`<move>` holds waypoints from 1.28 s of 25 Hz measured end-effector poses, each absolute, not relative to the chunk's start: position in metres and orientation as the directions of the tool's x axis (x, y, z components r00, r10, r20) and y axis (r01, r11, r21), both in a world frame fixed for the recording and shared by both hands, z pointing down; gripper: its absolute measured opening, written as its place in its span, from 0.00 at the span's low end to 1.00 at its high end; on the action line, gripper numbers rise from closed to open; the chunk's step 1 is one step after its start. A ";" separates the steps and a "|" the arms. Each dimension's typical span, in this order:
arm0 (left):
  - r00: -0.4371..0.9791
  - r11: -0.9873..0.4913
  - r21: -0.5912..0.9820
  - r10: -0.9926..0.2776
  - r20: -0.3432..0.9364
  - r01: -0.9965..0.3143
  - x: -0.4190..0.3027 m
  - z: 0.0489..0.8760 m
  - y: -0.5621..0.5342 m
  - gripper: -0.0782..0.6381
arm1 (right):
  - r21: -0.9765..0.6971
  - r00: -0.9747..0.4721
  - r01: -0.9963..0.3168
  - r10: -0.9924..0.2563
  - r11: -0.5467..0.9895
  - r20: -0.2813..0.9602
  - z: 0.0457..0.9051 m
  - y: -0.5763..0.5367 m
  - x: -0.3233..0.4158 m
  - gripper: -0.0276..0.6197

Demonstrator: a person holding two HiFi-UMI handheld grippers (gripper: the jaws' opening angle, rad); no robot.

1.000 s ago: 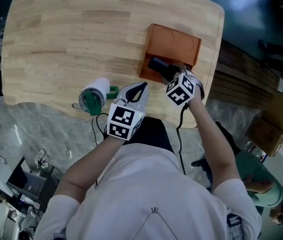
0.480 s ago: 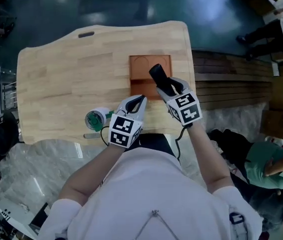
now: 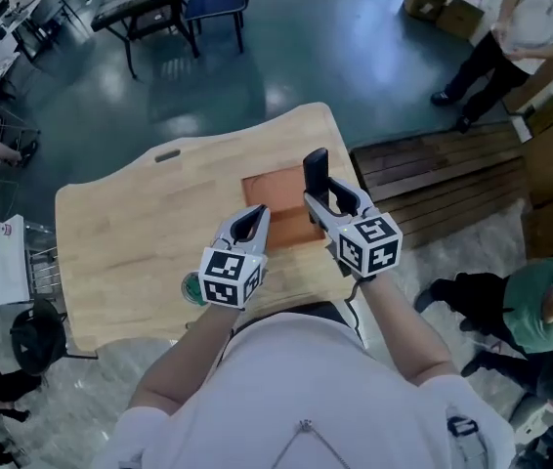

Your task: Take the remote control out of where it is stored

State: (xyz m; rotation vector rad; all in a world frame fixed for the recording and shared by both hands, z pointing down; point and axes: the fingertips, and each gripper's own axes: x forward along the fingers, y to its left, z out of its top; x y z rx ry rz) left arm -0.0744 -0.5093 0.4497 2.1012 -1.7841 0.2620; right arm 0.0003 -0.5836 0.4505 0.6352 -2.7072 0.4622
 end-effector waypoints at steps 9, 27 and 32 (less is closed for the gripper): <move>0.118 -0.081 0.129 -0.943 0.311 -0.988 -0.093 0.417 -0.514 0.11 | -0.258 -0.851 -0.504 -0.422 0.825 0.314 0.430 -0.589 0.014 0.42; 0.056 -0.023 0.119 -0.958 0.283 -0.993 -0.109 0.401 -0.509 0.11 | -0.249 -0.857 -0.492 -0.412 0.834 0.311 0.420 -0.587 0.007 0.42; 0.053 -0.020 0.119 -0.958 0.282 -0.993 -0.111 0.400 -0.508 0.11 | -0.249 -0.855 -0.494 -0.412 0.833 0.317 0.419 -0.587 0.007 0.42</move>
